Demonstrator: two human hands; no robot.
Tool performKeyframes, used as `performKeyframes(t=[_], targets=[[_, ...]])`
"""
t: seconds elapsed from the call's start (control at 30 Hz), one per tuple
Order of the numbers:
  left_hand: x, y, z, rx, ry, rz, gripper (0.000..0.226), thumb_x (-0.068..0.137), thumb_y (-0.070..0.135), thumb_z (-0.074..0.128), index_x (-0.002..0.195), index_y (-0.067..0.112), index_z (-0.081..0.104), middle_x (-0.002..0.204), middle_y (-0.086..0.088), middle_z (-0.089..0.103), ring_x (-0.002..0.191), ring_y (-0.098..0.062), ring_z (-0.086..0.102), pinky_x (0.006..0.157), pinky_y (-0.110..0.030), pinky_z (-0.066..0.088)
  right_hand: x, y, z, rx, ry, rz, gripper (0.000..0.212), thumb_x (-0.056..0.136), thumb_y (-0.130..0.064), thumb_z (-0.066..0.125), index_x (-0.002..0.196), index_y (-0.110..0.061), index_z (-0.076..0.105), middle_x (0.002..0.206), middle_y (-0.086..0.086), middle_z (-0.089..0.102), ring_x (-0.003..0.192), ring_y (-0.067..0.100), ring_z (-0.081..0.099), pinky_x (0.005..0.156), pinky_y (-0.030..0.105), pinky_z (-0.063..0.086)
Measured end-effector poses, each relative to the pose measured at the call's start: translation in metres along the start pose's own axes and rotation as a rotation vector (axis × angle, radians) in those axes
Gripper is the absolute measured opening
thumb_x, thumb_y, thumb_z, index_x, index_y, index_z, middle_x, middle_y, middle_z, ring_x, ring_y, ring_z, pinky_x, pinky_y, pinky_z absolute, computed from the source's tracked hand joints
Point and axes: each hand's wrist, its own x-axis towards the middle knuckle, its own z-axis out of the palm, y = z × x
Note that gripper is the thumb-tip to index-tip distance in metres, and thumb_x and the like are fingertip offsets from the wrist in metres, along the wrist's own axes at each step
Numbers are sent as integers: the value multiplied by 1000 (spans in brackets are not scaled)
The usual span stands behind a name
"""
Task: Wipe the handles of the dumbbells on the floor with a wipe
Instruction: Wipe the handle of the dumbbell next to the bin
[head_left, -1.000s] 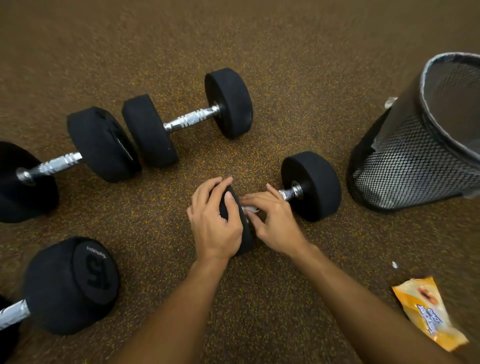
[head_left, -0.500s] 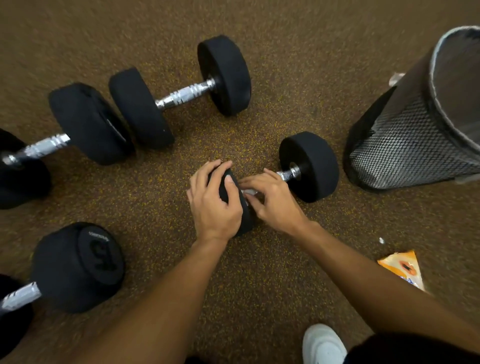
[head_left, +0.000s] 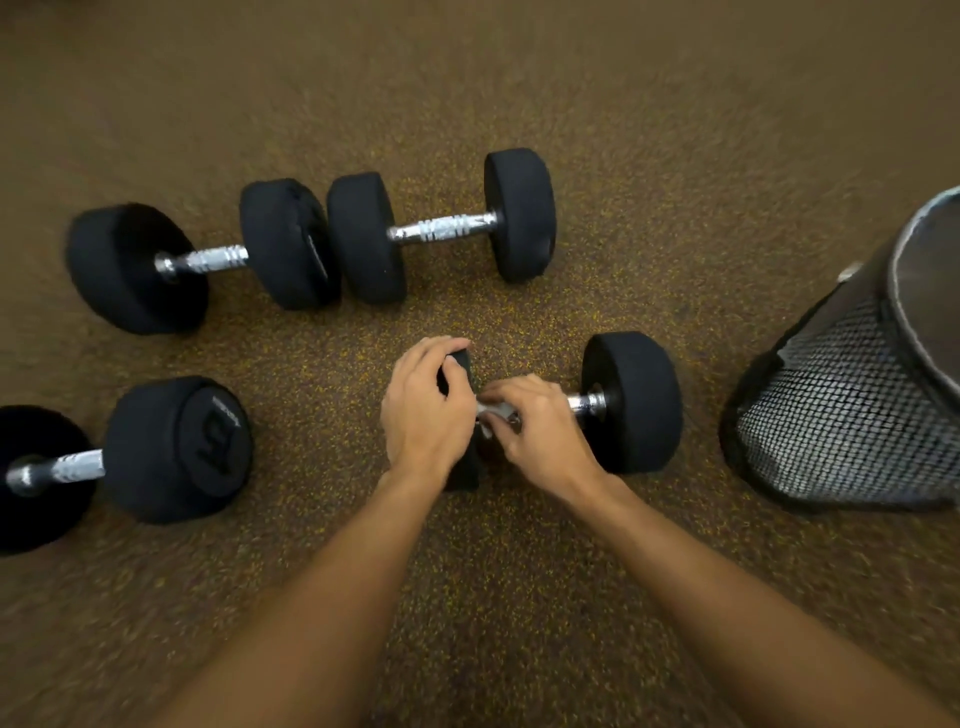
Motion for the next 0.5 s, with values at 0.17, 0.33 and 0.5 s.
performKeyframes(t=[0.17,0.33,0.5], targets=[[-6,-4,-1,-30,9,57,33,107,28,43,123,37,72,132,19,64,129,-2,53,115,-37,41,-14,14,2,21,50,-78,26,93,-21,79,118,-20,76,120,-11,72,119,7,59,108,36,42],[-7,-4,0,-64,50,75,33,107,27,45,120,35,74,127,20,66,124,-3,56,115,-42,44,-16,15,9,11,157,-48,23,95,-24,75,119,-21,76,116,-11,72,115,8,59,107,36,42],[-3,-7,2,-82,62,74,33,106,29,45,117,36,76,126,18,68,121,-7,60,112,-44,47,-16,10,23,-32,201,-95,24,98,-24,72,121,-21,77,120,-11,74,118,8,61,112,34,36]])
